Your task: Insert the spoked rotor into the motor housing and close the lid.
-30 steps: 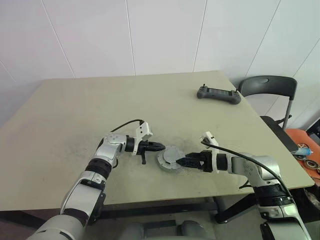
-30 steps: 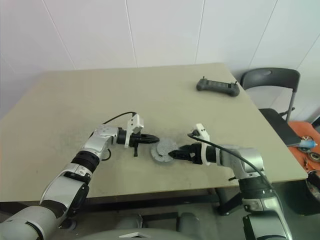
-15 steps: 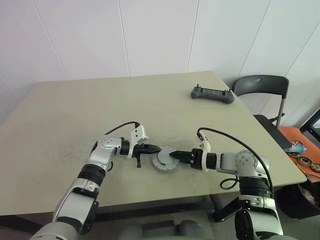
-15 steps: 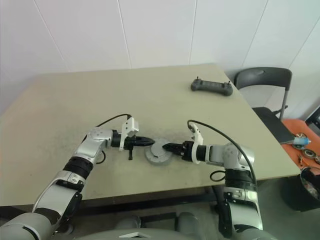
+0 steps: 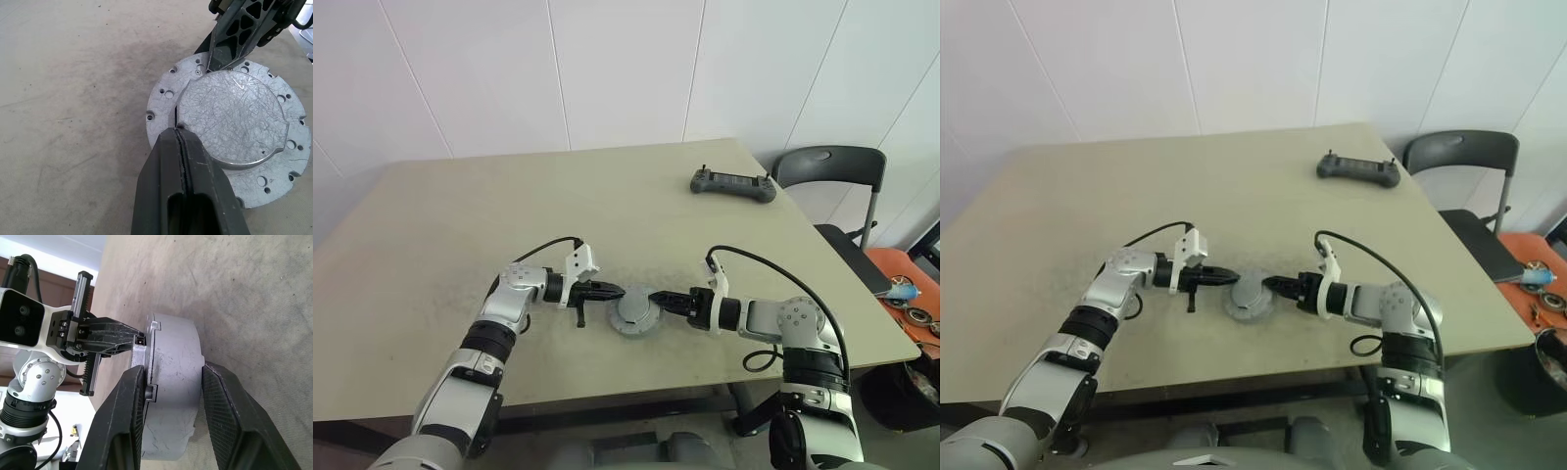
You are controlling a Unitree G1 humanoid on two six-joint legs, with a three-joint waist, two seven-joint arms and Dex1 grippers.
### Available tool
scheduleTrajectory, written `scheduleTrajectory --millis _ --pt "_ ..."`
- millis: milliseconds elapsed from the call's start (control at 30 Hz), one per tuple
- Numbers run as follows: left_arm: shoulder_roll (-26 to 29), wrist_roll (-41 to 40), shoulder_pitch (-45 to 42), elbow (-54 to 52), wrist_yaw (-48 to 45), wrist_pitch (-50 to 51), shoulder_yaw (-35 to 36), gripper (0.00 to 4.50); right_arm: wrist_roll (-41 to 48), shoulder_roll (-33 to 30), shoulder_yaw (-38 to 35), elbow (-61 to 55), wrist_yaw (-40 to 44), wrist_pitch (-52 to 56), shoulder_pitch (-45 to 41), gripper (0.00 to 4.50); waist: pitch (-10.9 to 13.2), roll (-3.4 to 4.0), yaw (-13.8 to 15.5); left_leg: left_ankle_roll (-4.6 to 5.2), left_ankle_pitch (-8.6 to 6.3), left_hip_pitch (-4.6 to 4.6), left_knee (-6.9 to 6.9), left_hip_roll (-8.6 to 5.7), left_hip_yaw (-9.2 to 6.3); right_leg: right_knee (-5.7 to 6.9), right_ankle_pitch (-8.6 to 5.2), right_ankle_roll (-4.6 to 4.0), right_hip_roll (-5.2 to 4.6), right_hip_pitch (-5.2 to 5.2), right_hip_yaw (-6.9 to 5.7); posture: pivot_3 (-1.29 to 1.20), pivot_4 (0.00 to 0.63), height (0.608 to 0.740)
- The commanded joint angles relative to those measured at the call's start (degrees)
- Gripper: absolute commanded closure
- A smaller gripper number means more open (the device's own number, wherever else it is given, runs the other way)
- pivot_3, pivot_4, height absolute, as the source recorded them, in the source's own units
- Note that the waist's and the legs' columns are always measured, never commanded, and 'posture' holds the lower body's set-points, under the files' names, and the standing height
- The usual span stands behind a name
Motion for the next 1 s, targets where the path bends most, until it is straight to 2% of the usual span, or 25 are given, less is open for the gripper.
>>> scheduleTrajectory --millis 33,267,433,500,600,700,800,1000 --pt "-2.20 1.93 0.86 1.71 -0.27 1.50 -3.67 4.50 2.94 2.44 3.31 -2.20 1.54 0.08 -1.07 3.13 0.00 0.00 -0.01 0.00 0.00 0.00 0.00 0.00 0.00 0.00 0.00 0.00 0.00 0.00 0.00 0.00 0.000 0.740" --pt "-2.67 1.08 -0.53 2.53 0.93 1.84 -1.94 4.50 2.59 2.81 3.54 -2.26 1.05 -0.29 -1.12 3.13 0.01 0.01 -0.01 0.00 0.00 -0.01 0.01 0.00 0.00 0.00 0.00 0.00 0.00 0.00 0.00 0.00 0.000 0.740" --pt "-4.93 -3.85 -8.03 8.88 6.62 4.98 6.21 4.50 3.51 5.88 -1.85 -0.62 -1.19 -2.80 -2.10 3.13 0.17 -0.17 0.02 0.01 0.01 -0.12 0.14 0.01 -0.09 0.09 0.01 0.02 0.08 -0.08 -0.01 0.00 0.000 0.740" --pt "-6.36 -10.06 -12.88 12.82 8.47 10.63 12.83 4.50 5.56 8.64 -8.77 2.44 -4.64 -4.58 -4.08 3.13 0.48 -0.33 -0.29 0.01 0.01 -0.13 0.12 0.01 -0.03 0.13 0.03 0.05 0.09 -0.13 0.02 0.00 0.000 0.740" --pt "-9.06 -15.15 -5.67 4.61 9.34 16.20 15.49 4.50 7.52 11.19 -13.60 4.10 -7.91 -6.61 -5.55 3.13 0.54 -0.17 -0.45 0.02 0.01 -0.32 -0.04 0.01 0.02 0.28 0.16 0.26 0.11 -0.46 0.13 0.00 0.000 0.740" --pt "-9.60 -18.96 -3.27 -3.48 12.51 23.00 17.44 4.50 8.66 12.70 -16.26 5.17 -11.25 -8.85 -6.65 3.13 0.67 -0.34 -0.15 0.06 -0.01 -0.38 -0.19 -0.03 0.08 0.54 0.16 0.19 0.08 -0.69 0.35 0.00 0.000 0.740" --pt "-10.37 -23.84 -2.94 -5.47 18.04 27.01 22.46 4.50 10.36 14.07 -20.43 7.44 -15.36 -13.48 -8.61 3.13 0.74 -0.41 0.16 0.06 -0.01 -0.77 -0.04 -0.06 -0.03 0.90 0.13 0.11 0.08 -1.12 0.37 0.00 0.000 0.740" --pt "-12.00 -30.22 -2.49 -6.82 25.15 31.06 28.97 4.50 13.51 15.45 -24.11 10.53 -19.93 -20.69 -10.51 3.13 0.77 -0.38 -0.13 0.04 0.01 -0.33 0.06 -0.07 0.03 0.86 0.03 0.22 0.11 -0.70 0.37 0.00 0.000 0.740"
